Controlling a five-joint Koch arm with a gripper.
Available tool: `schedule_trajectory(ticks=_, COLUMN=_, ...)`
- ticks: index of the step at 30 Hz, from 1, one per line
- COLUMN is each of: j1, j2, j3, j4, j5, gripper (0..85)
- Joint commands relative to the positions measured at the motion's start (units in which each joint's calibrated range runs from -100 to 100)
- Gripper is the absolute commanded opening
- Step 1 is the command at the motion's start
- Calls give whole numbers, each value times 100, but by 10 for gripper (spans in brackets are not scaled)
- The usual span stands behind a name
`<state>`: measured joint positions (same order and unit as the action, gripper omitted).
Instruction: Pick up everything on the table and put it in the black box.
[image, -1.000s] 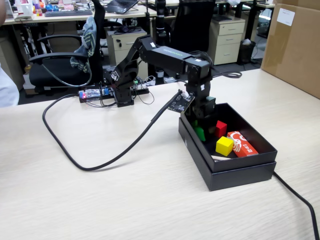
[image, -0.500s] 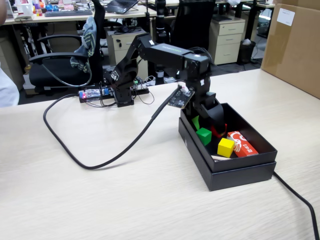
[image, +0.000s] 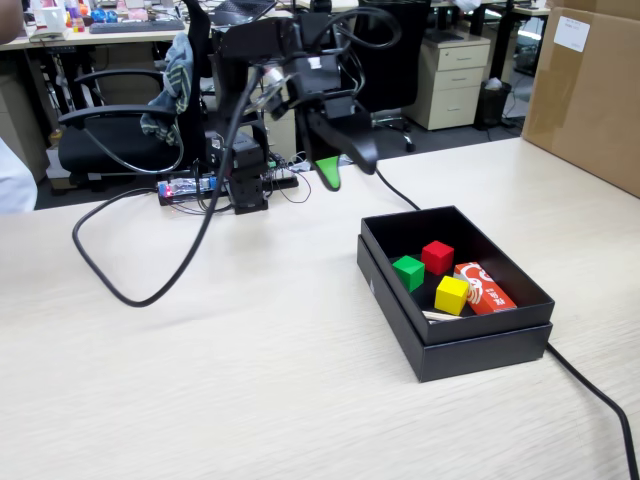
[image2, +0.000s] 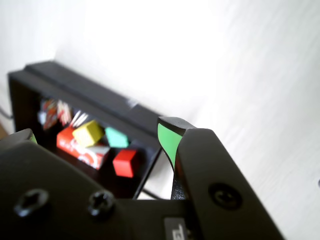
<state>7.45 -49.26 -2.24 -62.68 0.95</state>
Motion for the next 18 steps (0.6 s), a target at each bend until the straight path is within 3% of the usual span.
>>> schedule_trajectory(ticks=1, j1=-225, j2=-1322, j3=-429, j4=553, j5=-103, gripper=491)
schedule_trajectory(ticks=8, j1=-537, j2=-4168, j3=-3358, j4=1970, j5=-176, gripper=489)
schedule_trajectory(ticks=18, j1=-747, j2=-5074, j3=-5098, j4=2937, j5=-161, gripper=515)
